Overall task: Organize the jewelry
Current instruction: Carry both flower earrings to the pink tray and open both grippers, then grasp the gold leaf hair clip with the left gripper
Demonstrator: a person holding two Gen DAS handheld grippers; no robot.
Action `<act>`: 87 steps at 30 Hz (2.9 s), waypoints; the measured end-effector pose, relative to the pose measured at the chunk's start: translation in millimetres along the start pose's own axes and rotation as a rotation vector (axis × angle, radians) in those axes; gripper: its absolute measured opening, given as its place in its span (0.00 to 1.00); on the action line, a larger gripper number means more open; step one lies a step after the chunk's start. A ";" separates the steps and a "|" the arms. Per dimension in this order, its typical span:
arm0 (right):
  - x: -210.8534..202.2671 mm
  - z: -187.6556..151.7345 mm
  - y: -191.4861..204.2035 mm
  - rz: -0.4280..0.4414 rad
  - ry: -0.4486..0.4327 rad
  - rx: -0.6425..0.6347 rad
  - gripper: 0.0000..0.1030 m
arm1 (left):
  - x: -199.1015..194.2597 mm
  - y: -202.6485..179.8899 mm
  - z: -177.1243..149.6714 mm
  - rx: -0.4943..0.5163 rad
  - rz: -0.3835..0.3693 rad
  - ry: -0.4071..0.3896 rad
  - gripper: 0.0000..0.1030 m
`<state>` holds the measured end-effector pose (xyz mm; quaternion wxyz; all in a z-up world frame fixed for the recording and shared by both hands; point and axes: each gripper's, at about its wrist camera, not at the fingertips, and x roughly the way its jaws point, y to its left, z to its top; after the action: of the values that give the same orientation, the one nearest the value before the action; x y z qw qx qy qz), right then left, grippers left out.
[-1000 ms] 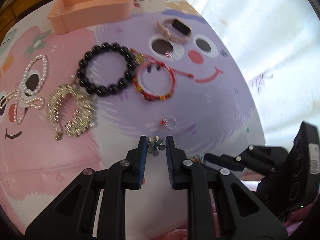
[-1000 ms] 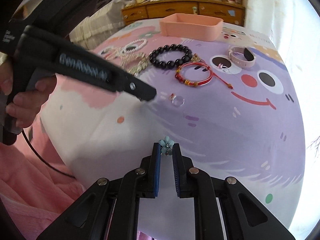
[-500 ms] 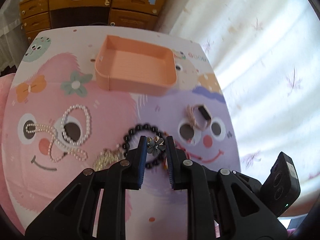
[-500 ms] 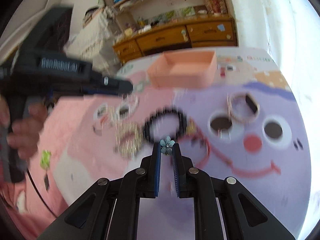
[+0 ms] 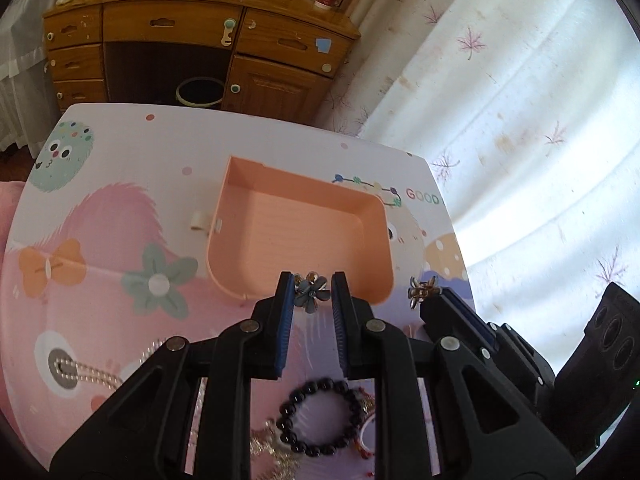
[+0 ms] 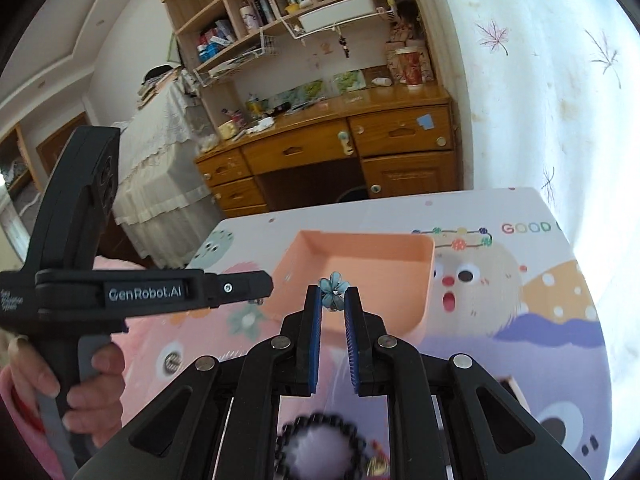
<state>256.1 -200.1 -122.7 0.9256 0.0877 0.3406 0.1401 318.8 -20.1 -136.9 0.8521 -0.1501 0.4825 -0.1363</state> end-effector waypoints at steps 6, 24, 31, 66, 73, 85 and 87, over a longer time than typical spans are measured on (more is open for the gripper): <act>34.3 4.6 -11.0 -0.068 0.022 0.091 0.32 | 25.2 17.3 12.4 -0.036 0.021 0.007 0.17; -24.0 -55.2 -87.6 -0.033 0.132 0.419 0.67 | -22.2 65.1 -41.0 -0.089 0.187 -0.056 0.64; -47.9 -114.2 -91.4 -0.021 0.303 0.465 0.67 | -49.7 75.9 -116.0 -0.141 0.187 0.032 0.68; -59.1 -218.3 15.1 -0.145 0.460 -0.311 0.37 | 16.7 17.4 -193.2 0.026 0.315 0.155 0.79; -47.3 -214.7 5.4 -0.141 0.472 -0.294 0.32 | 23.3 14.4 -192.0 0.059 0.373 0.136 0.79; -41.1 -214.5 8.8 -0.123 0.444 -0.329 0.18 | 20.7 16.2 -195.6 0.084 0.370 0.093 0.70; -40.8 -212.9 6.5 -0.119 0.442 -0.305 0.15 | 20.7 15.3 -195.7 0.091 0.369 0.090 0.70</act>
<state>85.6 -192.7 -256.6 0.8378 -0.1054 0.5141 0.1508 161.4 -38.2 -254.9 0.8461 -0.0142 0.5328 -0.0062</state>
